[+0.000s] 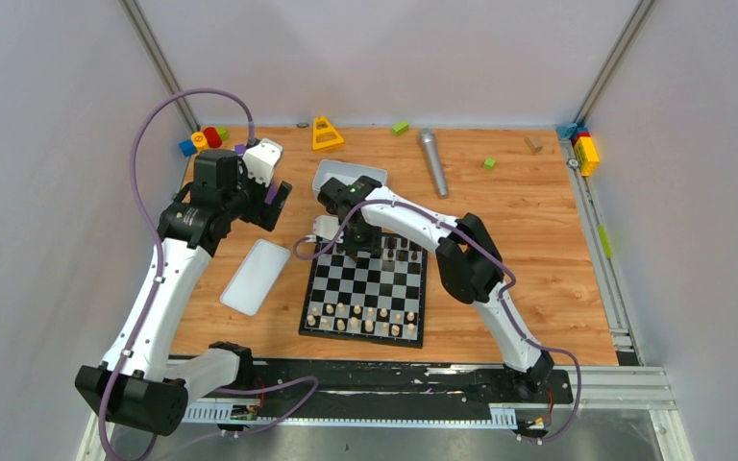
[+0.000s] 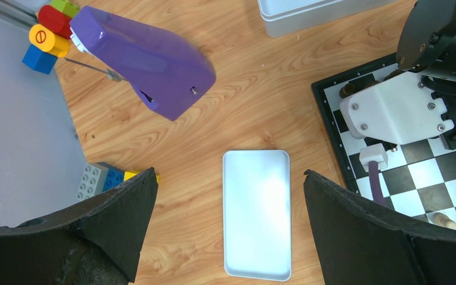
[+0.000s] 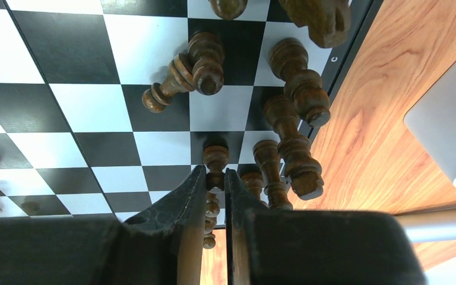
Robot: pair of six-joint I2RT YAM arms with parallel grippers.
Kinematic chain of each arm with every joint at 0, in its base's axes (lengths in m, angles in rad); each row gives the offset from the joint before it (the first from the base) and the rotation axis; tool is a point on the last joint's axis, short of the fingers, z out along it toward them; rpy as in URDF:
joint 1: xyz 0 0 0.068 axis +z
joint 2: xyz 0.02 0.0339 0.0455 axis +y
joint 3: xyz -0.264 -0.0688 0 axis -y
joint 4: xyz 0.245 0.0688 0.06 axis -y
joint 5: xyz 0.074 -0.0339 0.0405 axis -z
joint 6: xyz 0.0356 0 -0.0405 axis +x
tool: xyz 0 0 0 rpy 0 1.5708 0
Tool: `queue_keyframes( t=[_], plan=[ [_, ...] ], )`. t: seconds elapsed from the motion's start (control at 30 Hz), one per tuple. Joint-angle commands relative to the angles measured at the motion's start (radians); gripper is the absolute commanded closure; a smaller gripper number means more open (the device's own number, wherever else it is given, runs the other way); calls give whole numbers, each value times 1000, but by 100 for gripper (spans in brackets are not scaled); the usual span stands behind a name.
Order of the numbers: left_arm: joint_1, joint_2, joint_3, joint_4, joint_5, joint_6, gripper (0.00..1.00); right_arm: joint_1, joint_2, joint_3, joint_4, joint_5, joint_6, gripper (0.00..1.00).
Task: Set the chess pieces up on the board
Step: Place the chess piece on the chessboard.
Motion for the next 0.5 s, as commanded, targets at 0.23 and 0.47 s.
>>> queue_keyframes(
  t=[0.23,0.47],
  plan=[
    [6,-21,-8,35,0,-8,0,5,5,46,-9,-17,16,78],
    [7,-21,-10,35,-2,-6,0,4,-19,78,-12,-29,37,62]
  ],
)
